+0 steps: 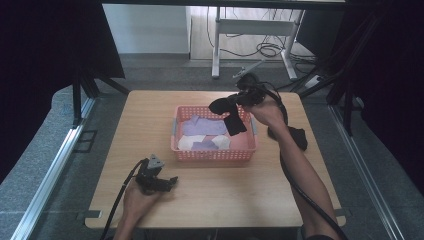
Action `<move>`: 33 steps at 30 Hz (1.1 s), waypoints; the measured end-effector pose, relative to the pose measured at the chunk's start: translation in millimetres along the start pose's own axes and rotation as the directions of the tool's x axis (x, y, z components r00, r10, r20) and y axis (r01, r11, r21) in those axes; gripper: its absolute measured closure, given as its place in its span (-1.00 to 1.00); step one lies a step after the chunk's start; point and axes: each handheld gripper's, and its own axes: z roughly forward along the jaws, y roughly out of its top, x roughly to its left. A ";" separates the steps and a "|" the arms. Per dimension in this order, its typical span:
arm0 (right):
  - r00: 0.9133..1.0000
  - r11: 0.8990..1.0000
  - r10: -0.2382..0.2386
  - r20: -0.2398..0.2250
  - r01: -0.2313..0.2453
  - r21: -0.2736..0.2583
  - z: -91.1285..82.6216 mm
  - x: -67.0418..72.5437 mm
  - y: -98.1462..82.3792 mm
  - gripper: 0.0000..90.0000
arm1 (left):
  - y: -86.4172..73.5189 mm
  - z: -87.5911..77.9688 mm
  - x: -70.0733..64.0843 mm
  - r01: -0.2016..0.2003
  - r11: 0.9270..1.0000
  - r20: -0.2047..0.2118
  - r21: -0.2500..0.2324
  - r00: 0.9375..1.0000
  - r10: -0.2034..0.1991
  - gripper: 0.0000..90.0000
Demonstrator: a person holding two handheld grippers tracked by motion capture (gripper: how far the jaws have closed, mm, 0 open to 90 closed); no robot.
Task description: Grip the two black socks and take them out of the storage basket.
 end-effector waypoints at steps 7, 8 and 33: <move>0.998 1.000 0.028 0.056 -0.027 -0.009 -24.6 -13.1 -0.6 0.94 | 0.0 0.0 0.0 0.000 1.000 0.000 0.000 1.000 0.000 -0.72; 0.997 0.999 0.035 0.064 -0.034 -0.015 -29.0 -15.7 -1.0 0.94 | 0.0 0.0 0.0 0.000 1.000 0.000 0.000 1.000 0.000 -0.72; 0.942 0.978 0.202 0.269 -0.209 -0.001 -63.2 -91.0 -65.9 0.94 | -0.1 0.2 -0.3 0.002 1.000 -0.001 -0.004 1.000 -0.002 -0.72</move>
